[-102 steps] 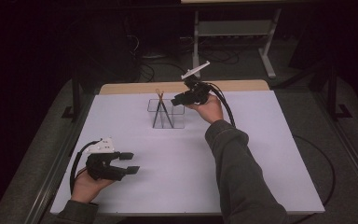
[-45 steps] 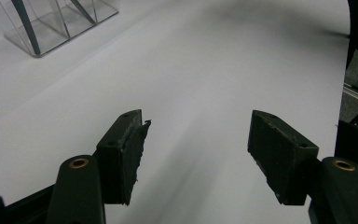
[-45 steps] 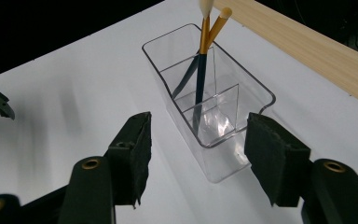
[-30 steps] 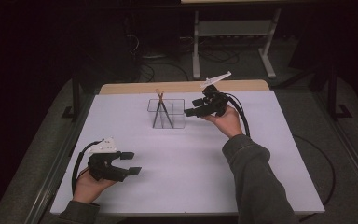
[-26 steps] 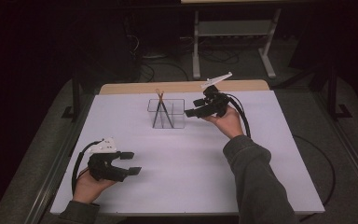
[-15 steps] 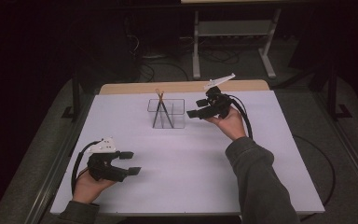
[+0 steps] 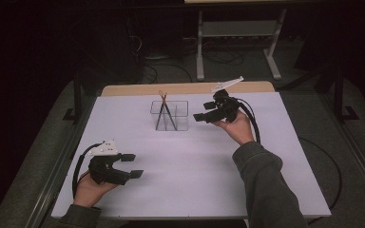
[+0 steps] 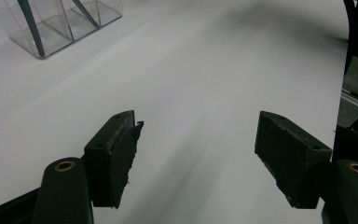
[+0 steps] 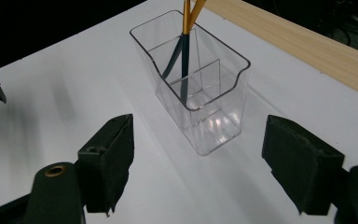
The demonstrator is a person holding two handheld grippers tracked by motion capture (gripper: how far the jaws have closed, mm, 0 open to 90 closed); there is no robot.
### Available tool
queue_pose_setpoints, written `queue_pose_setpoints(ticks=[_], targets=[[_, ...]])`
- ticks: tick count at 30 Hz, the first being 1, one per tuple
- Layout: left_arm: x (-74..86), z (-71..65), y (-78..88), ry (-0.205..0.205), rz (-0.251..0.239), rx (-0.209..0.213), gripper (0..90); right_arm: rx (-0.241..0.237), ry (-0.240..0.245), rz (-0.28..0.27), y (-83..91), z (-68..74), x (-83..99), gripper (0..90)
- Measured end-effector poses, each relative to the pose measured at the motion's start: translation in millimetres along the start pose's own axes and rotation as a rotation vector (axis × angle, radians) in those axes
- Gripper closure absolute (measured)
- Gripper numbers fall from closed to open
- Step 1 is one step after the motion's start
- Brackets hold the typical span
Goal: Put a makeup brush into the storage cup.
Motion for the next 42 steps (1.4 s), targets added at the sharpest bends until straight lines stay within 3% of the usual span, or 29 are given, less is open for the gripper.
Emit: queue_pose_setpoints(ticks=[42], targets=[[-0.7, 0.8, 2.6, 0.009, -0.009, -0.018, 22.6, 0.042, -0.005, -0.004, 15.0, 8.5, 20.7, 15.5]])
Point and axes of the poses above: each handheld gripper's, and its own axes: y roughly backward along the jaws, x roughly out of its underside, z roughly to its left, the point moved 5 cm from there along -y, roughly forward along the jaws, and after that the axes turned 9 degrees about y, right-handed, at the moved point
